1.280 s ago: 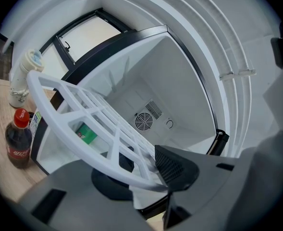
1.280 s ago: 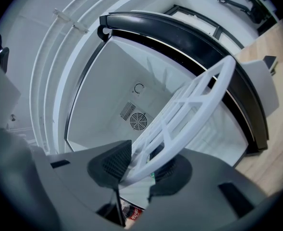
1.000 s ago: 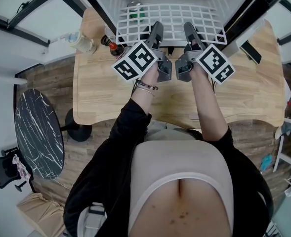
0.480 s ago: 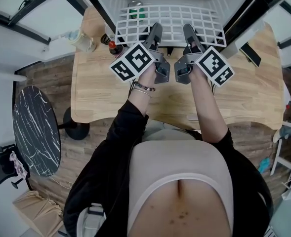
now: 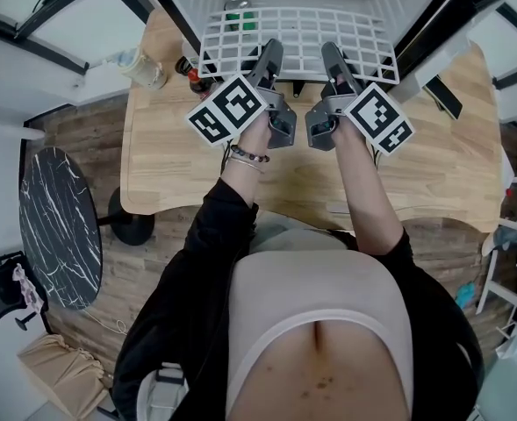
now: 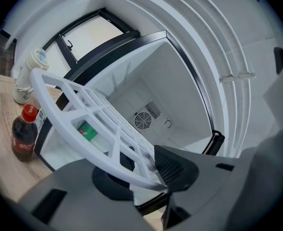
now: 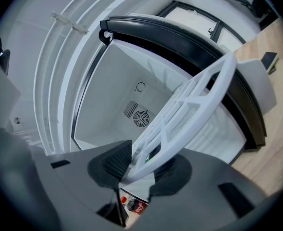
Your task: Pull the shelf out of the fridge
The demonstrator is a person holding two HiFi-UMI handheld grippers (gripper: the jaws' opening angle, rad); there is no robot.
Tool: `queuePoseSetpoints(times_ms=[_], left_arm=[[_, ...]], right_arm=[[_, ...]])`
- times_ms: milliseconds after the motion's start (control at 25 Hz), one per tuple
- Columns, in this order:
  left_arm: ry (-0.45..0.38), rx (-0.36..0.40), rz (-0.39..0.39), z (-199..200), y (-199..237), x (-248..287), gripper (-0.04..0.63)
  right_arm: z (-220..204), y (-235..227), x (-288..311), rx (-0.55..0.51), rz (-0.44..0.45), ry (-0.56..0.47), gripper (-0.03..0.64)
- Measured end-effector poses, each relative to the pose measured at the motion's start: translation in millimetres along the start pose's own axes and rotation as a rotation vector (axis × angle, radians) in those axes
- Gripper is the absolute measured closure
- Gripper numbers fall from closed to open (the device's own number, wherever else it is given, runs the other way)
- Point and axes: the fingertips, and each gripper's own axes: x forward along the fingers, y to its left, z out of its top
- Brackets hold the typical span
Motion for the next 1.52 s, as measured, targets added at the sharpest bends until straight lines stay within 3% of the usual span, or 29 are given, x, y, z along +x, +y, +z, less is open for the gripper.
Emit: queuePoseSetpoints(times_ms=[1520], left_arm=[[0.016, -0.036, -0.018, -6.7, -6.2, -18.6, 0.468]], right_arm=[[-3.7, 5.5, -17.8, 0.025, 0.004, 0.006, 0.489]])
